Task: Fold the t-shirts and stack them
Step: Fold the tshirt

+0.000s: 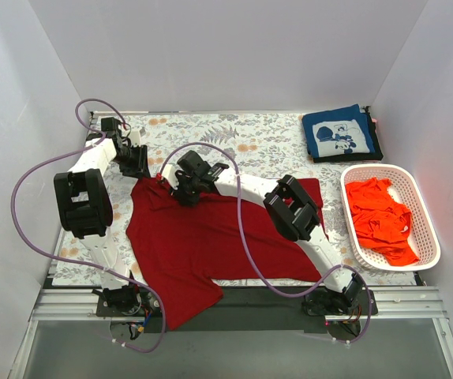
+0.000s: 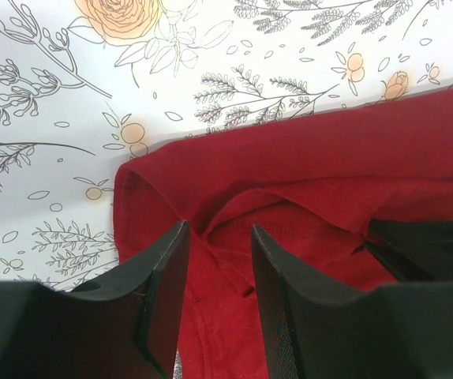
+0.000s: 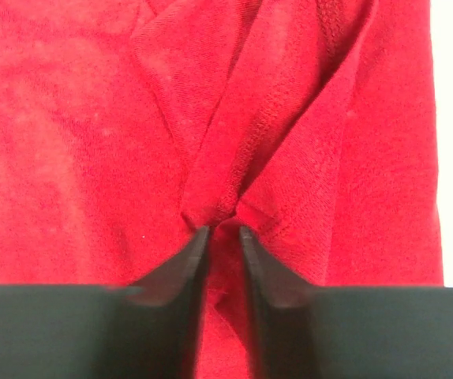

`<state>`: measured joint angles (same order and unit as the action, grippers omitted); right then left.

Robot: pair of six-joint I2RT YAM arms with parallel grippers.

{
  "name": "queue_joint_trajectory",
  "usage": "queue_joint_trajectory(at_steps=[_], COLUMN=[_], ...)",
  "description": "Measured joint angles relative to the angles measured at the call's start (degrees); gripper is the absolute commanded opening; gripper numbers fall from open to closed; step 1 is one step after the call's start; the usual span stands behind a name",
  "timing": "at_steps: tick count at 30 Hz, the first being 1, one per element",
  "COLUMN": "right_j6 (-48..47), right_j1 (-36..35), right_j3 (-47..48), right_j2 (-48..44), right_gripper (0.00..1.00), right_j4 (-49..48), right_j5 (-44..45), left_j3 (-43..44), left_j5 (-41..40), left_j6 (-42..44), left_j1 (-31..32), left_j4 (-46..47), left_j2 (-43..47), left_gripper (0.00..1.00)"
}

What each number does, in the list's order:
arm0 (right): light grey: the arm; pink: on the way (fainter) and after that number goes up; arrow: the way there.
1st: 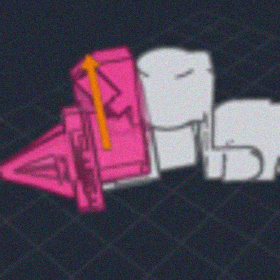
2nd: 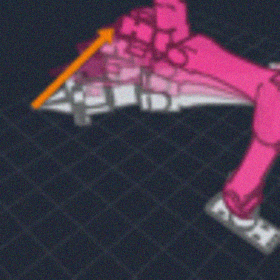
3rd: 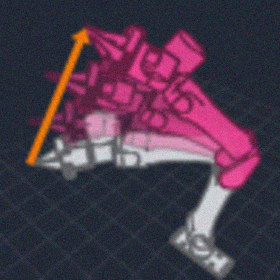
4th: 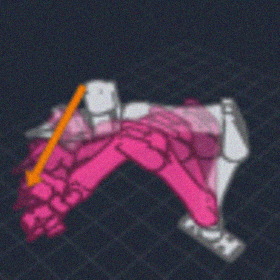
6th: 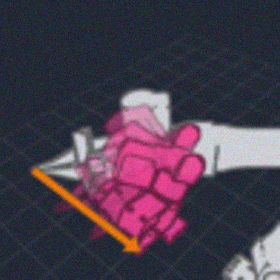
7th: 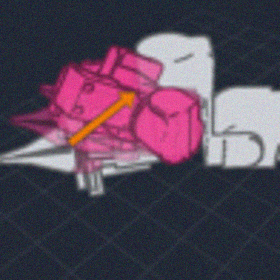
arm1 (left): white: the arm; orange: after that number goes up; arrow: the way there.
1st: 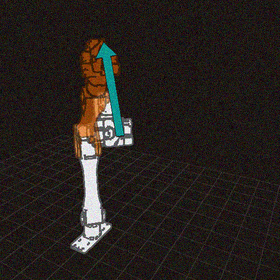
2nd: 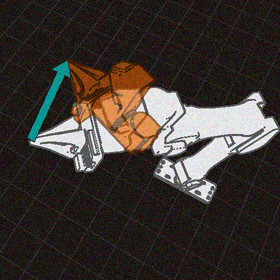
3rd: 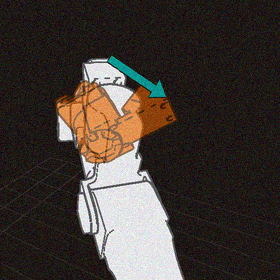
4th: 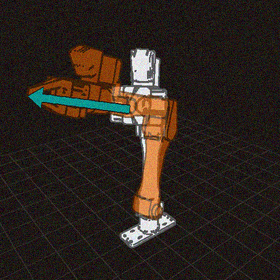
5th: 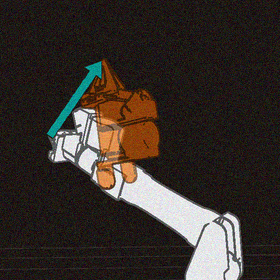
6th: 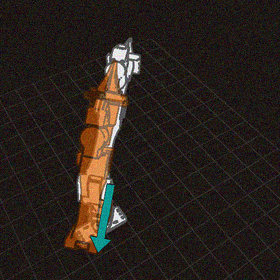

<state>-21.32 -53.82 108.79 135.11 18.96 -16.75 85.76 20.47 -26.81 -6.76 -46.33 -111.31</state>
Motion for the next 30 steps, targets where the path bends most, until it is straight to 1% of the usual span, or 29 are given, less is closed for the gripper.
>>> queue_joint_trajectory(at_steps=[1, 2, 4, 5, 12, 19, 27, 29, 30], right_j6=[-0.02, 0.20, 0.20, 0.17, 0.17, 0.31, 0.63, 0.66, 0.66], right_j1=[0.07, 0.09, 0.13, 0.13, 0.13, 0.13, 0.48, 0.55, 0.57], right_j3=[0.00, 0.00, 0.00, 0.00, -0.02, -1.68, -1.88, -2.01, -2.25], right_j2=[0.00, 0.00, 0.00, 0.00, -0.09, -1.84, -3.89, -4.04, -4.20], right_gripper=[0.13, 0.09, 0.02, 0.01, 0.01, 0.01, 0.01, 0.01, 0.01], right_j4=[-0.09, -0.11, -0.22, -0.28, -0.31, -0.46, -0.94, -1.05, -1.11], right_j5=[0.07, 0.11, 0.11, 0.11, -0.15, -1.20, -1.90, -2.05, -2.12], left_j3=[0.11, 0.31, 0.63, 0.72, 1.51, 1.51, -0.66, -1.05, -1.20], left_j5=[0.00, 0.09, 0.15, 0.20, 1.09, 1.27, 1.20, 1.18, 1.18], left_j6=[0.00, 0.07, 0.22, 0.26, 0.55, 1.57, 2.58, 2.62, 2.75], left_j1=[0.00, 0.00, -0.02, -0.04, -0.04, -0.04, -0.04, -0.04, -0.04], left_j4=[-0.04, -0.07, -0.07, -0.02, -0.09, -0.72, -1.31, -1.53, -1.55], left_j2=[-0.02, -0.02, -0.04, -0.04, -1.36, -1.88, -1.88, -1.88, -1.86], left_gripper=[0.35, 0.35, 0.34, 0.34, 0.31, 0.33, 0.33, 0.32, 0.26])
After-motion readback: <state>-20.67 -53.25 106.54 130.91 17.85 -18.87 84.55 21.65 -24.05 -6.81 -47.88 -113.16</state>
